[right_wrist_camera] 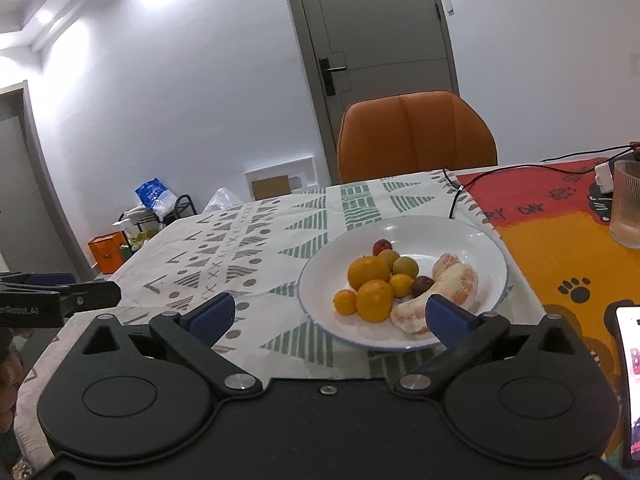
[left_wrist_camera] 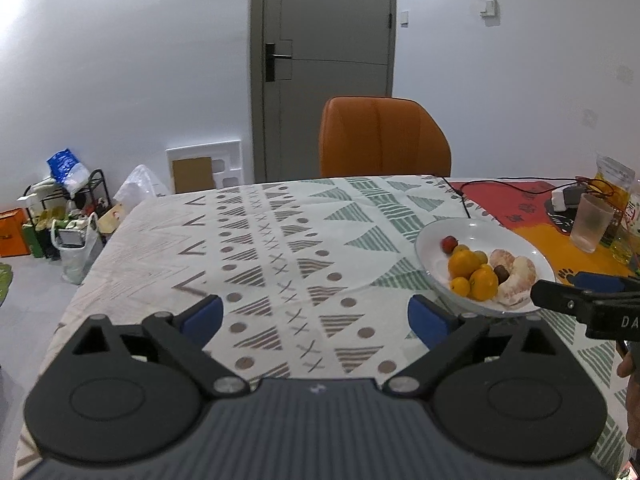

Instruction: Organize fruits

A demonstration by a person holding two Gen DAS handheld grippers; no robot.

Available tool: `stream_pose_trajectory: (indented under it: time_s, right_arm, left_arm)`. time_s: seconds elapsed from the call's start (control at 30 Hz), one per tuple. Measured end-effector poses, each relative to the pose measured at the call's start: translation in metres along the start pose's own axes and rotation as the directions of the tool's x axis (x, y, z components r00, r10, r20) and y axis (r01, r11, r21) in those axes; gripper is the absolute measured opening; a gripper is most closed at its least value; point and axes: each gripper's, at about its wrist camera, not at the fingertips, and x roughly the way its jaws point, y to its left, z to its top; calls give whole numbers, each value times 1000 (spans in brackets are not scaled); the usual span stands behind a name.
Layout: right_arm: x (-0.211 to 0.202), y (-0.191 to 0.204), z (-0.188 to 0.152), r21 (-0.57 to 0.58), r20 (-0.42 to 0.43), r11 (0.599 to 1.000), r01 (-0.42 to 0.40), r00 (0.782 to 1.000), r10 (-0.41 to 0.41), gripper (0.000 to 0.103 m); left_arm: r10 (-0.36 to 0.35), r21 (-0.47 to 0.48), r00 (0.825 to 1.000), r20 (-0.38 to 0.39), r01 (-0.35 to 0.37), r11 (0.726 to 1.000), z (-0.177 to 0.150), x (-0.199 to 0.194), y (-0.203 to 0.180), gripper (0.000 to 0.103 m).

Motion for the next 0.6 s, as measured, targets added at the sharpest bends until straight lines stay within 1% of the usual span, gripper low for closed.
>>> stream_pose_trajectory:
  time_s: [0.27, 0.47, 0.6]
  right_arm:
    - [-15, 7, -5, -14, -6, 1000, -14, 1000, 14, 103]
    - [-21, 12, -8, -9, -21, 1000, -15, 1000, 14, 103]
    - [-28, 17, -11, -14, -16, 1000, -17, 1000, 17, 103]
  left_arm:
    - [17, -25, 1000, -2, -17, 1000, -11, -19, 11, 98]
    - [29, -34, 999, -24, -30, 999, -18, -27, 17, 98]
    - [37, -45, 999, -37, -38, 998, -22, -32, 23, 98]
